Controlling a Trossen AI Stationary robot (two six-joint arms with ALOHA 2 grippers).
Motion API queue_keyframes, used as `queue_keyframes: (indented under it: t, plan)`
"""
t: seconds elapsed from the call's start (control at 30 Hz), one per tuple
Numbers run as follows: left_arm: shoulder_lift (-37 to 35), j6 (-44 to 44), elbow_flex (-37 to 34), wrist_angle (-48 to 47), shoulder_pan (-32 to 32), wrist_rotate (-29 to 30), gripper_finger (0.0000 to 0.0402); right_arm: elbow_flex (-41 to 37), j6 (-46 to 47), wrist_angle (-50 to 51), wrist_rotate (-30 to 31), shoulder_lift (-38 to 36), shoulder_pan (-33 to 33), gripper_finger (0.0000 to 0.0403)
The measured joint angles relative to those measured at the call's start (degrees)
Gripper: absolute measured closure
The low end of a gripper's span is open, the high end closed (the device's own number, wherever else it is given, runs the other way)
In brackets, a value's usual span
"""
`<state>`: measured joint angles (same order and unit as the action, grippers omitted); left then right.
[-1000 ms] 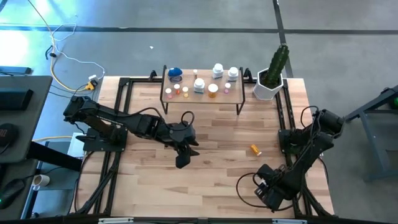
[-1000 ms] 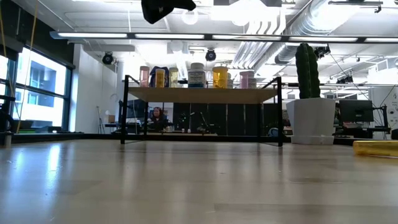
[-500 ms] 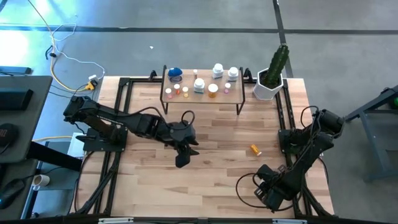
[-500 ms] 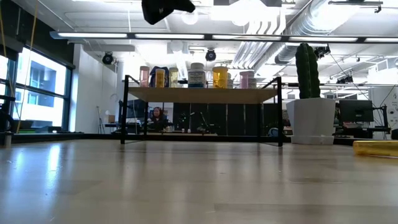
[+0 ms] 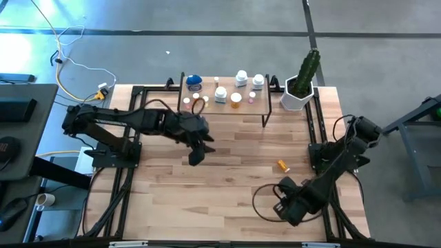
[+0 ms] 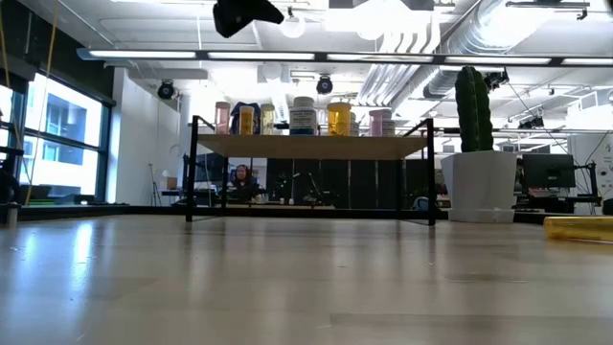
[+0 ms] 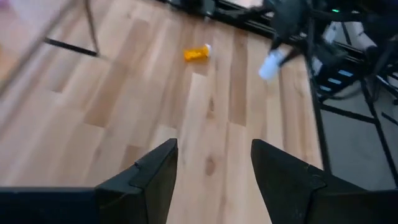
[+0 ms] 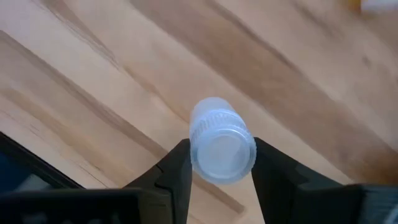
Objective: Pick and place medicine bottles onto shelf by color
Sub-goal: Put the white pill bottle on the shelf
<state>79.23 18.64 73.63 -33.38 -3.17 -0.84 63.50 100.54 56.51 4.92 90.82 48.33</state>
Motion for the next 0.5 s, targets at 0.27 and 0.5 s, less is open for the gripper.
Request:
queue_keyframes:
  t: [0.27, 0.5]
  plan:
    - [-3.06, -2.58, 0.0, -0.02, -5.77, -0.42, 0.0206, 3.0, -10.71, 0.35, 3.22, -2.98, -11.35, 0.0279]
    - [-5.09, -6.84, 0.0, -1.76, -10.59, -2.7, 0.0206, 7.08, -22.8, 1.43, 3.37, -4.17, -22.62, 0.0279]
